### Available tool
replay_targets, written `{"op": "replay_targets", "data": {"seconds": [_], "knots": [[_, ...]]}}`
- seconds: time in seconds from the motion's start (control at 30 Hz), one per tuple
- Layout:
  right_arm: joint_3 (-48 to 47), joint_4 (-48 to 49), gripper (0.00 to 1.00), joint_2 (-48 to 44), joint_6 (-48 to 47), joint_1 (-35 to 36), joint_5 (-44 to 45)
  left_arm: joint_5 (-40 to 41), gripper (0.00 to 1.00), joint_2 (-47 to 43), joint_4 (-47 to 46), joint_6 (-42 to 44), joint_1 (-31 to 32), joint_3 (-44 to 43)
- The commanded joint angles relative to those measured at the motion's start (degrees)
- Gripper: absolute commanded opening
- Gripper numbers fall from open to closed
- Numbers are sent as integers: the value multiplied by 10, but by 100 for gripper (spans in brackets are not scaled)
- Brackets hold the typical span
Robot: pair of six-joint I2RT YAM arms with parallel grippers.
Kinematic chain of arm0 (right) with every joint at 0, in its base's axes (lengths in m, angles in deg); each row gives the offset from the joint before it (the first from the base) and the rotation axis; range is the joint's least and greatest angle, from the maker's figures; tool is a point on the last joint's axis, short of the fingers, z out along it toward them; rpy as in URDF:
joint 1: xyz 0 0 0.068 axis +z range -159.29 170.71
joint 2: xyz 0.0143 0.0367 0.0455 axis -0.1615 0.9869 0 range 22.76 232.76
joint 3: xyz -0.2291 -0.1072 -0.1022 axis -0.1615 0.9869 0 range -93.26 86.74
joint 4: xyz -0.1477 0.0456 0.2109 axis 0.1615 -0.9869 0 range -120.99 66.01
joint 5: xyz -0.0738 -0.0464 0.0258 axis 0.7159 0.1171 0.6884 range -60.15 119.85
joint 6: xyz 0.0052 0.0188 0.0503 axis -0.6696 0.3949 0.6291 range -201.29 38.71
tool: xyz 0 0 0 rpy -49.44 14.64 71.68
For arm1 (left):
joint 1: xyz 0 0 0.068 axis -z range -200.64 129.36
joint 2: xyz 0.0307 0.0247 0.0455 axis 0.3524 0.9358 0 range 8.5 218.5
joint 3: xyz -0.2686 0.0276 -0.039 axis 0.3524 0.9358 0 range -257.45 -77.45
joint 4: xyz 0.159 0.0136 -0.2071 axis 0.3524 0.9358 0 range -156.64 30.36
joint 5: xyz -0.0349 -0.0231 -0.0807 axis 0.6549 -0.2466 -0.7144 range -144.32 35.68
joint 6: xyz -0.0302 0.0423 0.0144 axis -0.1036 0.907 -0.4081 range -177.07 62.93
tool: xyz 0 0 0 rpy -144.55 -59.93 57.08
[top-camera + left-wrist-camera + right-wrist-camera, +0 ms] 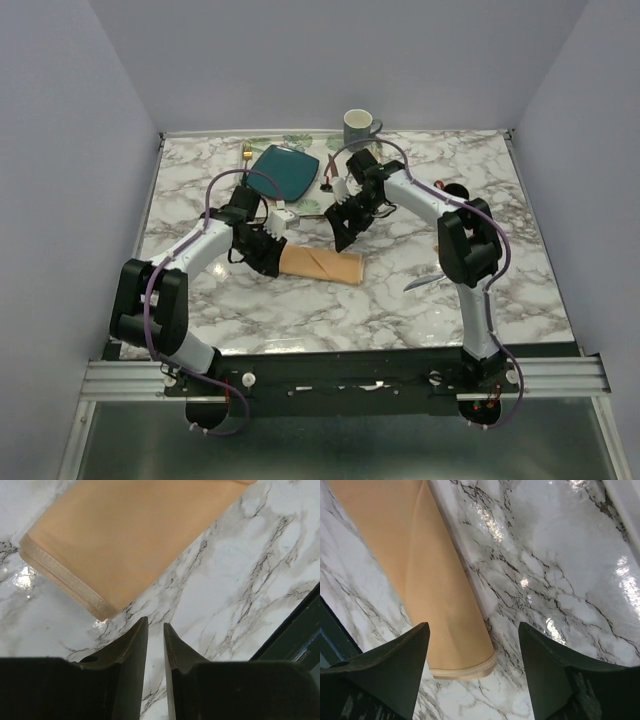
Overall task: Fold the napkin into a case and place the utensils inside
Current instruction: Rotate the smaller rectangle-folded napkin at the center of the board, then pick up the spoon from the center of the board.
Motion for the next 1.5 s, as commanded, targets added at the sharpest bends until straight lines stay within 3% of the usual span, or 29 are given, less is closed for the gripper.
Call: {"op": "replay_targets", "data": {"seconds": [0.0, 0.2, 0.47, 0.83, 0.97, 1.13, 1.3, 1.47], "knots": [[16, -30, 78, 18, -26, 1, -2, 70, 29, 48, -25, -23, 15, -6], [143, -4, 70, -33, -25, 21, -38, 72, 27, 131, -59, -57, 16, -63], [255, 35, 72, -93, 25, 73, -85, 33, 26, 195, -84, -79, 52, -117], [333, 118, 79, -132, 138, 111, -137, -26, 25, 183, -120, -133, 119, -58], [339, 125, 81, -163, 147, 109, -130, -22, 31, 177, -121, -144, 119, -67], [335, 45, 83, -252, 68, 39, -95, -27, 38, 114, -119, -145, 75, -65], [302, -53, 83, -338, -26, -48, -10, -13, 56, -35, -135, -101, 61, -61], [320, -148, 83, -403, -138, -189, 70, -7, 66, -118, -136, -78, 60, -73]]}}
